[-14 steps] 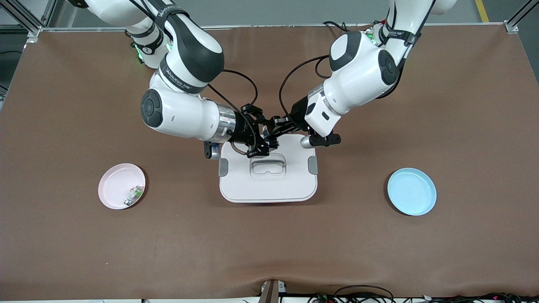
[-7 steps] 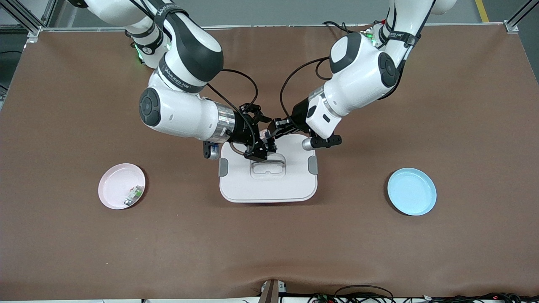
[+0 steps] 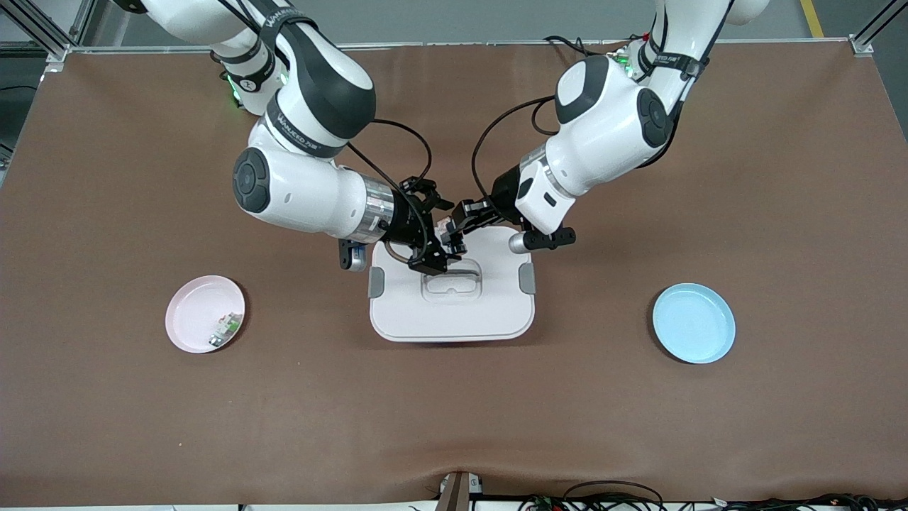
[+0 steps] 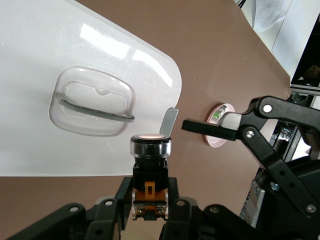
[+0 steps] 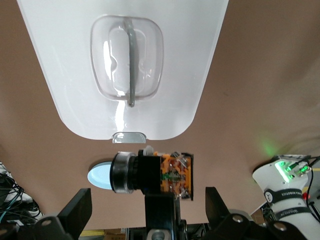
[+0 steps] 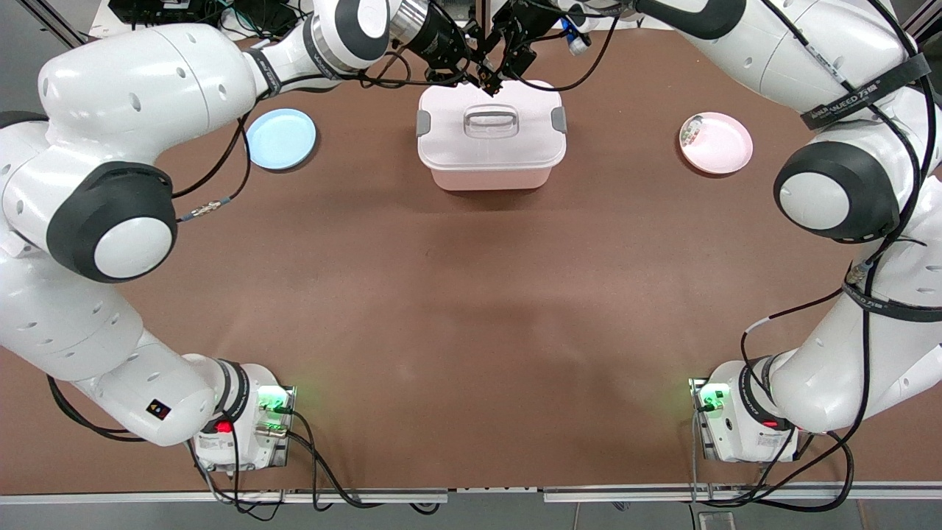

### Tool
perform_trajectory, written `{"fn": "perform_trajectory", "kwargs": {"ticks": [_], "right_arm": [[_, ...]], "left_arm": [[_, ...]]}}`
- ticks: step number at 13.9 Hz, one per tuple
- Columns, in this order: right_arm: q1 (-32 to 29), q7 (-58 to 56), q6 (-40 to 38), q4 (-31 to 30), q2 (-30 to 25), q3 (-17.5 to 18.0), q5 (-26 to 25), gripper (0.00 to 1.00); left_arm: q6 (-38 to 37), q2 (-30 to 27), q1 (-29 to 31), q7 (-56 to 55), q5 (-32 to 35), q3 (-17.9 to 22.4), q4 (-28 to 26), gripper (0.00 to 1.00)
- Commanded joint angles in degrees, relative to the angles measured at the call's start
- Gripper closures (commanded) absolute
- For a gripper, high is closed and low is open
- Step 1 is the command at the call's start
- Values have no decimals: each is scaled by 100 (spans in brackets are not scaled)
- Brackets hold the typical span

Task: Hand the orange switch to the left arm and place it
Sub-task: 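Open the right gripper and withdraw while the left gripper pulls away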

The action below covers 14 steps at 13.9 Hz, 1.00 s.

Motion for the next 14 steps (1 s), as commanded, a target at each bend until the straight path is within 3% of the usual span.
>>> {"fn": "perform_trajectory", "kwargs": {"ticks": [1, 10, 14], "right_arm": [[-102, -326, -80, -60, -82, 10, -148, 0], [-725, -2083, -1291, -51, -135, 10, -623, 0], [-1376, -3207, -2108, -42, -275, 1, -815, 0]], "left_arm": [[36, -46, 0, -91, 53, 3, -55, 98], [-60, -143, 79, -65, 70, 29, -179, 97], [-489, -249, 219, -83, 667, 38, -170, 97]]}}
